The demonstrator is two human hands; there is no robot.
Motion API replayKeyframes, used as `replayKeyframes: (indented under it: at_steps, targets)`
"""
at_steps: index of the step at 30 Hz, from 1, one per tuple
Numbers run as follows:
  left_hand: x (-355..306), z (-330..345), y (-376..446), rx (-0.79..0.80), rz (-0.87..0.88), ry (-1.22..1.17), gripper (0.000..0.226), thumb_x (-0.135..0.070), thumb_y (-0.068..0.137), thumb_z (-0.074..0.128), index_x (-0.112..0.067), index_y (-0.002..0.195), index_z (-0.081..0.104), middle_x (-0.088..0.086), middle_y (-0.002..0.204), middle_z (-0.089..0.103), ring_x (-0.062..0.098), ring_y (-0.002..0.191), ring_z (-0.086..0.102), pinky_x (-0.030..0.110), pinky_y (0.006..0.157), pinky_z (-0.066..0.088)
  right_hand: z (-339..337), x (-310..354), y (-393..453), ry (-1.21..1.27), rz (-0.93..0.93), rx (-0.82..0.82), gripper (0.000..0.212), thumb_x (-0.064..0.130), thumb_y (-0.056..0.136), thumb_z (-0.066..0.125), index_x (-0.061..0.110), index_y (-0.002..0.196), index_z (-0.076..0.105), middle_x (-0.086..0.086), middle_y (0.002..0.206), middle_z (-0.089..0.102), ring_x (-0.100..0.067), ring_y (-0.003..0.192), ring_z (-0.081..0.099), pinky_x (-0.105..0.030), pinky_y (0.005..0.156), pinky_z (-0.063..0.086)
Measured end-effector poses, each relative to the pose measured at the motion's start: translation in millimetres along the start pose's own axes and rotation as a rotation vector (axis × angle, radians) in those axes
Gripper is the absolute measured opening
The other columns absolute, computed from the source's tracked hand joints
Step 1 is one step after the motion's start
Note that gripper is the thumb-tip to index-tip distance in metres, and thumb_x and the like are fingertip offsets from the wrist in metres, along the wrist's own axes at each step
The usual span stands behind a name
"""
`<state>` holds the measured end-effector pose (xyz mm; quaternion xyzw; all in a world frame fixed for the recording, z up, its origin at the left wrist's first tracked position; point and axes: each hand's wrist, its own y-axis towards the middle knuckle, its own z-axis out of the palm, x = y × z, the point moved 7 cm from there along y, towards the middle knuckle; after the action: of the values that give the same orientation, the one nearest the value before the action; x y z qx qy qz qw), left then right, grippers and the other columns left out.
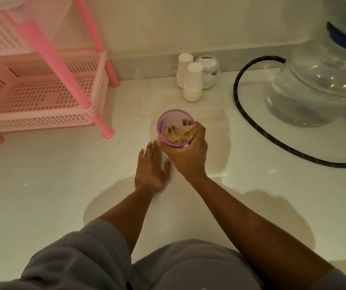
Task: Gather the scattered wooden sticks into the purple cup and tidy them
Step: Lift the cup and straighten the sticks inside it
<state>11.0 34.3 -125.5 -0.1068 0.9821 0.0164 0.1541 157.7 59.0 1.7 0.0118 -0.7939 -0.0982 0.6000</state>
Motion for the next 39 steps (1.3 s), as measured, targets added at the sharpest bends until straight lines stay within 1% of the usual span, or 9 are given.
replayKeyframes:
  at_steps: [5, 9, 12, 15, 18, 20, 29, 34, 39]
  targets:
    - [-4, -8, -5, -0.002, 0.042, -0.038, 0.066, -0.064, 0.098, 0.019, -0.031, 0.155, 0.012, -0.005, 0.163, 0.018, 0.014, 0.151, 0.010, 0.036, 0.123, 0.002, 11, -8, 8, -0.067, 0.069, 0.192, 0.089, 0.037, 0.057, 0.090, 0.015, 0.130, 0.043, 0.002, 0.123, 0.058, -0.010, 0.108, 0.057, 0.002, 0.072, 0.043]
    - [-5, -10, -5, -0.008, 0.030, -0.017, 0.070, -0.065, 0.097, 0.014, -0.026, 0.156, 0.015, -0.005, 0.164, 0.014, 0.012, 0.151, 0.005, 0.037, 0.124, 0.003, -6, -16, 12, -0.003, 0.096, 0.062, 0.088, 0.034, 0.056, 0.091, 0.016, 0.129, 0.044, 0.010, 0.118, 0.055, -0.003, 0.104, 0.054, 0.002, 0.074, 0.044]
    - [-5, -12, -8, -0.005, 0.029, -0.029, 0.070, -0.065, 0.098, 0.014, -0.026, 0.156, 0.015, -0.004, 0.164, 0.013, 0.013, 0.151, 0.005, 0.037, 0.124, 0.002, 0, -15, 18, -0.046, 0.073, 0.195, 0.090, 0.035, 0.055, 0.092, 0.017, 0.130, 0.045, 0.015, 0.113, 0.054, -0.003, 0.100, 0.057, -0.005, 0.075, 0.048]
    - [-6, -13, -9, -0.001, 0.017, -0.027, 0.069, -0.063, 0.098, 0.017, -0.025, 0.156, 0.017, -0.005, 0.164, 0.012, 0.011, 0.151, 0.004, 0.036, 0.124, 0.002, -13, -15, 31, 0.021, 0.126, 0.089, 0.089, 0.034, 0.055, 0.092, 0.018, 0.129, 0.045, 0.015, 0.112, 0.053, -0.003, 0.099, 0.056, -0.005, 0.074, 0.048]
    - [-7, -14, -9, -0.003, 0.016, -0.009, 0.069, -0.064, 0.098, 0.015, -0.026, 0.156, 0.017, -0.004, 0.164, 0.012, 0.012, 0.151, 0.004, 0.037, 0.124, 0.003, -6, -6, 38, -0.006, 0.096, 0.207, 0.090, 0.034, 0.054, 0.092, 0.018, 0.129, 0.045, 0.015, 0.111, 0.054, 0.001, 0.091, 0.057, -0.002, 0.068, 0.048]
    - [-6, -13, -8, 0.019, 0.001, -0.005, 0.069, -0.064, 0.098, 0.014, -0.026, 0.156, 0.016, -0.005, 0.164, 0.010, 0.013, 0.152, 0.004, 0.038, 0.124, 0.003, -10, -4, 43, 0.020, 0.083, 0.161, 0.089, 0.032, 0.055, 0.092, 0.016, 0.128, 0.045, 0.013, 0.113, 0.054, 0.001, 0.093, 0.056, -0.002, 0.071, 0.048]
    - [-7, -15, -10, 0.018, 0.013, -0.012, 0.069, -0.065, 0.097, 0.012, -0.027, 0.155, 0.016, -0.005, 0.164, 0.012, 0.014, 0.152, 0.004, 0.037, 0.124, 0.001, 3, 4, 49, 0.019, 0.096, 0.266, 0.088, 0.033, 0.052, 0.093, 0.019, 0.126, 0.046, 0.015, 0.110, 0.056, 0.001, 0.090, 0.058, -0.006, 0.069, 0.049]
    - [-7, -13, -8, 0.015, 0.013, -0.023, 0.069, -0.066, 0.097, 0.012, -0.029, 0.155, 0.014, -0.005, 0.164, 0.013, 0.014, 0.152, 0.007, 0.039, 0.124, 0.004, 4, 0, 49, -0.002, 0.140, 0.309, 0.091, 0.036, 0.051, 0.093, 0.019, 0.127, 0.046, 0.014, 0.112, 0.056, -0.006, 0.098, 0.057, -0.009, 0.069, 0.049]
    - [-10, -19, -8, -0.018, 0.041, -0.078, 0.063, -0.062, 0.098, 0.018, -0.032, 0.153, 0.019, -0.005, 0.160, 0.026, 0.015, 0.149, 0.018, 0.037, 0.124, 0.004, 21, 5, 39, -0.018, 0.121, 0.417, 0.087, 0.035, 0.051, 0.093, 0.021, 0.124, 0.048, 0.013, 0.109, 0.058, -0.008, 0.098, 0.060, -0.013, 0.071, 0.051]
